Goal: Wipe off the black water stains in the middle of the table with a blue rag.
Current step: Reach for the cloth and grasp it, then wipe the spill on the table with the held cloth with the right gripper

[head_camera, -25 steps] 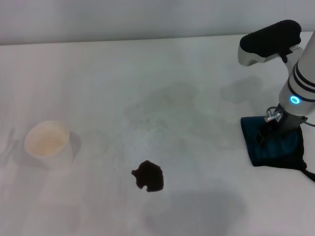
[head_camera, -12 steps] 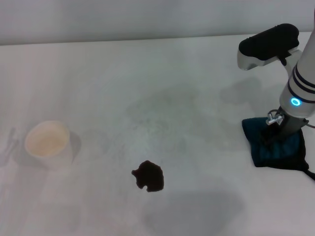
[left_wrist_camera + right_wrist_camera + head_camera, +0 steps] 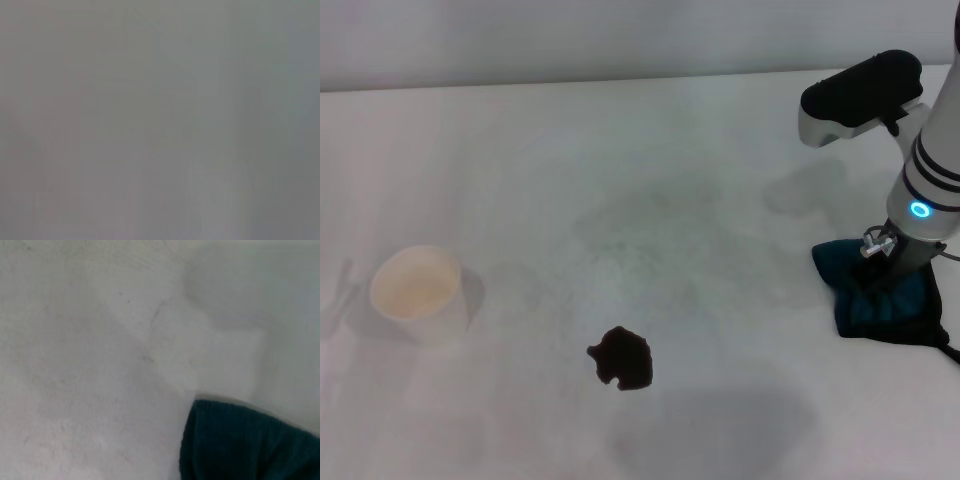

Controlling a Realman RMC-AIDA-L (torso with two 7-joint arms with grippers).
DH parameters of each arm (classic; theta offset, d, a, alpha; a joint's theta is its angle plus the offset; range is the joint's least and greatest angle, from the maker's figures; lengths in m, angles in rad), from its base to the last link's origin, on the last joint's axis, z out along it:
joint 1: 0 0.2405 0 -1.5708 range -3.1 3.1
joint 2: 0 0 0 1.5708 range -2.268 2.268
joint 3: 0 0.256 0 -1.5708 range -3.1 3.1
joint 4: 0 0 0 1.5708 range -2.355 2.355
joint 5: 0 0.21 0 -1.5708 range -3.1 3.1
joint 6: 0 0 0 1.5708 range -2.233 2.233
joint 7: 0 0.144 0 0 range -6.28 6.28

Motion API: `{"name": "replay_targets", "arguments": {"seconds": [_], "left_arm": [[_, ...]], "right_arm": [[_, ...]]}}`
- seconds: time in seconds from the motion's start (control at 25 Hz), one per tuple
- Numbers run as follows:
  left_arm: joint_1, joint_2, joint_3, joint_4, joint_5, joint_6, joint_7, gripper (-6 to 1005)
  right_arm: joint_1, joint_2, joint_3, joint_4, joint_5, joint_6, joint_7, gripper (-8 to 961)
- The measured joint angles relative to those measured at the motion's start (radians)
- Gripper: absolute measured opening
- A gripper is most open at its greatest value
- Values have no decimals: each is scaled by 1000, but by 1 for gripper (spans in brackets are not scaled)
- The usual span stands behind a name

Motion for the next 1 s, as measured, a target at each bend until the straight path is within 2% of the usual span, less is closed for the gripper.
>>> {"name": "replay_targets", "arguments": {"seconds": [0.04, 0.24, 0.68, 0.8, 1.0], "left_arm": [[0, -1, 0, 0, 0, 0, 0, 888], [0, -2, 0, 0, 0, -1, 0, 888], [-8, -2, 0, 2, 0, -2, 2, 887], [-11, -2, 0, 4, 0, -2, 3, 887], [-16, -2, 0, 3, 0, -3, 3, 887]], "right_arm": [[0, 1, 0, 2, -1, -2, -4, 206], [-1, 3, -1, 2, 3, -8, -11, 97], [-10, 8, -130, -179, 151, -8, 6, 56], [14, 11, -198, -186, 200, -35, 21, 55], [74, 12, -343, -161, 369, -131, 32, 54]]}}
